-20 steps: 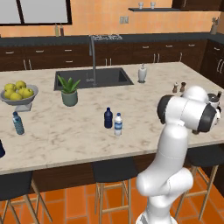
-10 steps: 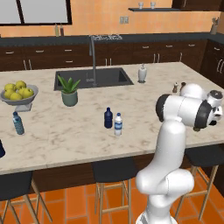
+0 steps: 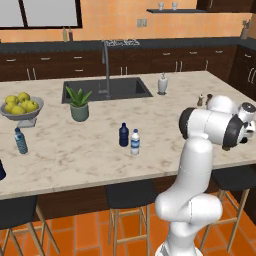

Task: Move the plastic bottles in the middle to the plastics group, and the glass bottles in the middle to the glass group.

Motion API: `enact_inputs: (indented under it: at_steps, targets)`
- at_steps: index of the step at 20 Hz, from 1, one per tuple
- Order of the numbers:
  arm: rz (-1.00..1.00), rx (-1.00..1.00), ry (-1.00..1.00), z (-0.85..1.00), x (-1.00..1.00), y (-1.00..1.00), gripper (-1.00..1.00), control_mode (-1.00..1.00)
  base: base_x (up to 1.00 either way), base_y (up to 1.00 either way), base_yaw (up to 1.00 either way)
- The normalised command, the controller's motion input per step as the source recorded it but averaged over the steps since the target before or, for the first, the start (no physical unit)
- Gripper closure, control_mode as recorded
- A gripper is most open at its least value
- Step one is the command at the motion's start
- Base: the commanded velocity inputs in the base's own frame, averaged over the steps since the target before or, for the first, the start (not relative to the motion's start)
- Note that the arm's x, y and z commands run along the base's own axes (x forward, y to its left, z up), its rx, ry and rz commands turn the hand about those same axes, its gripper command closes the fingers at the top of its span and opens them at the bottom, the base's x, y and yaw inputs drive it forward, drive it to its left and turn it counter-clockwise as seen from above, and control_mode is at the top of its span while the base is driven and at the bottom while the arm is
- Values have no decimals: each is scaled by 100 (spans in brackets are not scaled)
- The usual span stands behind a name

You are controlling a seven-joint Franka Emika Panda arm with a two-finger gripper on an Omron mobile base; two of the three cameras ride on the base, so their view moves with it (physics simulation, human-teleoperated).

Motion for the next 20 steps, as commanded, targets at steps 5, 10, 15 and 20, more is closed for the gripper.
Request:
enact_inputs:
  at_steps: [5,10,15,20]
  targets:
    - [0,0,0,1,0,7,-100,-100,0,0,0]
    - [0,-1,-6,59,-43,35,-100,-100,0,0,0]
    - [0,-4,-8,81,-37,46,-100,-100,0,0,0]
    - [4,-9,-1,79,-42,73,-100,-100,0,0,0]
